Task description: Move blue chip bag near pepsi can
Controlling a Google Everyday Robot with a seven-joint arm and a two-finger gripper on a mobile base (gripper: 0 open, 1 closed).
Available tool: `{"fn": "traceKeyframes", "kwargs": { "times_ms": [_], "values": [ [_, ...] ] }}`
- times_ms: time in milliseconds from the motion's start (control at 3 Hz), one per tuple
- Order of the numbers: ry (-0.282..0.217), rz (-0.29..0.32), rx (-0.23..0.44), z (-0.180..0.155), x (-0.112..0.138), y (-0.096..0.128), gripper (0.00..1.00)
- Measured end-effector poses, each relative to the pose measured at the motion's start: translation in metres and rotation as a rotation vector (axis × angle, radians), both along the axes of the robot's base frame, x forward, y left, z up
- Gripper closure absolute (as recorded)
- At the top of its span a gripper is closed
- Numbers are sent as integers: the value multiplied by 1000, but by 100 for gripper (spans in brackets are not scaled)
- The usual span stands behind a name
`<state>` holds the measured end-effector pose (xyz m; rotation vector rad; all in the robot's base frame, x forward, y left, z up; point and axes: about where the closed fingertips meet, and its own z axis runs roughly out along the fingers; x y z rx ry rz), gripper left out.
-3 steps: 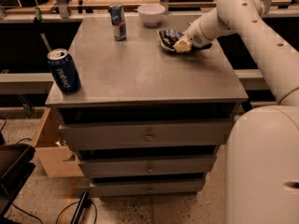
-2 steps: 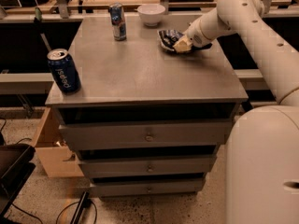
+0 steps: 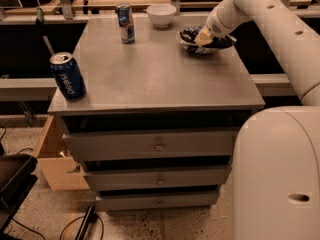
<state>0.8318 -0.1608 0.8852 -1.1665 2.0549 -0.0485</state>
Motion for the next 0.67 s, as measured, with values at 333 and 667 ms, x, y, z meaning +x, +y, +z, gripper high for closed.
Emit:
{"fn": "traceKeyframes", "kwargs": {
  "times_ms": [333, 667],
  "values": [
    [-1, 29, 32, 2, -1, 9, 100],
    [-21, 57, 60, 17, -5, 12, 100]
  ]
}}
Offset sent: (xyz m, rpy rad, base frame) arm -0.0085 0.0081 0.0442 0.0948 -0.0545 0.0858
